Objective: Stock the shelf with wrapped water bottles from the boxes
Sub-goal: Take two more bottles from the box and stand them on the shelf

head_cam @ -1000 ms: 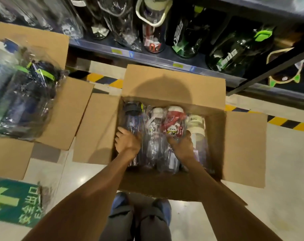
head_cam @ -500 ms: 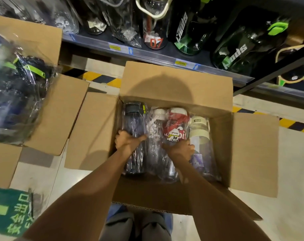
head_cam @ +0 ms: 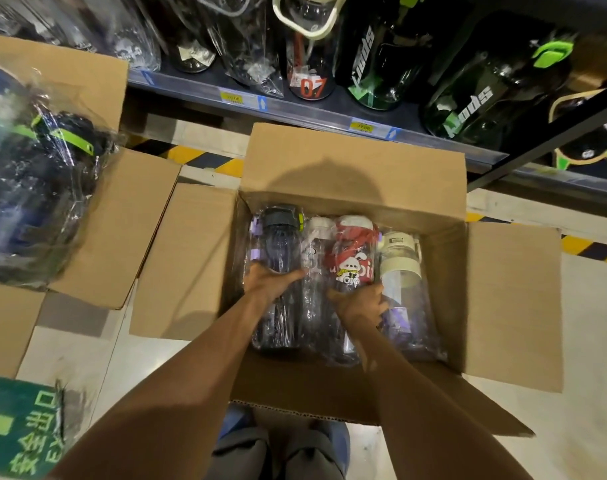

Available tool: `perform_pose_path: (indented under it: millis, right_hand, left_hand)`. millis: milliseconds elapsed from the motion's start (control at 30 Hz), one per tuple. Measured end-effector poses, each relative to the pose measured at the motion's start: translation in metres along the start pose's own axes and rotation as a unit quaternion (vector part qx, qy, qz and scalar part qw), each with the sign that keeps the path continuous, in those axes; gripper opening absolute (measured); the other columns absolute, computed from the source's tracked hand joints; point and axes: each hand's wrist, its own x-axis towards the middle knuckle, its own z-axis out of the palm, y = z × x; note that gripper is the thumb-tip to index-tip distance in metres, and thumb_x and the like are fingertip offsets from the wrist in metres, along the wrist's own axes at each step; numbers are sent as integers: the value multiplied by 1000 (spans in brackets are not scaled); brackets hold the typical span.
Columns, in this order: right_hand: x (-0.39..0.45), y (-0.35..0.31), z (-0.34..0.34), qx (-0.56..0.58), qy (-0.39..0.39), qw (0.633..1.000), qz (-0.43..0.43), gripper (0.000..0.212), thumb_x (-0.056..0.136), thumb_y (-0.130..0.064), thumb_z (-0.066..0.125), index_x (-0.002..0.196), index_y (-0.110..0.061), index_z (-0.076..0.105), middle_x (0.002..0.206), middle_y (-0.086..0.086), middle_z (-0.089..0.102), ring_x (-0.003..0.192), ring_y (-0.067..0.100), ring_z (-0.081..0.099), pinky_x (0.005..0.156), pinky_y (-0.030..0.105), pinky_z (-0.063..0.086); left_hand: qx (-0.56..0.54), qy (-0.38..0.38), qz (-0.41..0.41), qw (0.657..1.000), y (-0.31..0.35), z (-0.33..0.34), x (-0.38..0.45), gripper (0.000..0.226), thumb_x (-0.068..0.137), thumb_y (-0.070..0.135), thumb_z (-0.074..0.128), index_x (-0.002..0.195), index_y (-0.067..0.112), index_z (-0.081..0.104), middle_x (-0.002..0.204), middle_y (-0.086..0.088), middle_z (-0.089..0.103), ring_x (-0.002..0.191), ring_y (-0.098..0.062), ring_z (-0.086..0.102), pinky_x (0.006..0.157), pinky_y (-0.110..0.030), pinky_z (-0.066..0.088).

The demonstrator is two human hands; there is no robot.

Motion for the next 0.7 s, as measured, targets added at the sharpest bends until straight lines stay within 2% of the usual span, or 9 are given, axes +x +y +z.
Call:
perform_pose_path:
  millis: [100, 200, 267, 367, 433, 533, 633, 667, 700]
  right_hand:
    - [5, 4, 5, -4, 5, 1000, -13, 103, 66, -42, 82, 142, -6, 23, 144, 16, 32, 133, 36, 28, 110, 49, 32]
    - [9, 6, 7, 42, 1, 999, -25, 101, 66, -36, 83, 142, -6, 25, 142, 12, 40, 130, 34, 39, 107, 48, 37]
    - [6, 5, 6, 49, 14, 998, -31, 94, 65, -37, 84, 137, -7, 32, 136, 11, 47, 124, 34, 46, 103, 48, 42]
    - [1, 2, -3, 48, 20, 998, -44, 86, 64, -38, 83, 130, -7, 37, 129, 11, 52, 118, 33, 51, 99, 45, 45]
    - [-5, 1, -14, 65, 6, 996, -59, 90, 65, -39, 83, 133, -4, 36, 128, 12, 54, 116, 32, 53, 99, 42, 46]
    - [-22, 0, -35, 119, -22, 990, -74, 94, 62, -37, 85, 135, -6, 33, 126, 12, 56, 113, 31, 56, 97, 46, 48]
    - [-48, 0, -64, 192, -61, 975, -97, 80, 68, -17, 83, 132, -8, 35, 122, 8, 57, 112, 26, 56, 99, 44, 46]
    - [-57, 0, -75, 214, -64, 967, -119, 74, 69, -13, 82, 128, -8, 39, 118, 9, 59, 108, 23, 59, 97, 40, 48]
    - [-69, -1, -87, 217, -62, 964, -142, 70, 69, -14, 82, 125, -8, 41, 113, 7, 60, 101, 15, 62, 92, 32, 51]
  left_hand:
    - [-11, 5, 18, 1000, -2, 5, 1, 103, 61, 52, 79, 141, 8, 32, 117, -9, 56, 99, -21, 59, 78, -26, 52]
    - [-11, 10, 24, 1000, -4, 7, -1, 98, 63, 51, 79, 140, 10, 33, 125, -9, 55, 103, -22, 58, 86, -31, 51]
    - [-22, 18, 41, 999, -3, 6, -7, 98, 63, 46, 81, 142, 15, 31, 131, -9, 52, 110, -24, 56, 93, -33, 49]
    - [-80, 19, 122, 989, -1, 2, -20, 109, 63, 28, 85, 148, 27, 17, 147, -4, 36, 134, -26, 36, 109, -35, 32]
    - [-104, 3, 180, 978, 1, -3, -35, 112, 63, 21, 86, 148, 30, 14, 151, 1, 29, 138, -20, 28, 110, -31, 26]
    - [-139, -8, 227, 964, 3, -16, -61, 111, 61, 21, 87, 148, 28, 19, 149, 6, 32, 139, -14, 28, 111, -23, 22]
    - [-152, -7, 237, 959, 10, -34, -92, 111, 58, 28, 88, 148, 30, 23, 150, 10, 31, 139, -10, 26, 113, -25, 21]
    - [-155, -10, 249, 956, 14, -43, -105, 112, 56, 31, 88, 147, 31, 24, 150, 11, 30, 139, -9, 25, 114, -27, 22]
    - [-157, -13, 265, 951, 19, -51, -117, 112, 55, 33, 88, 147, 33, 24, 151, 13, 29, 138, -7, 24, 113, -22, 24]
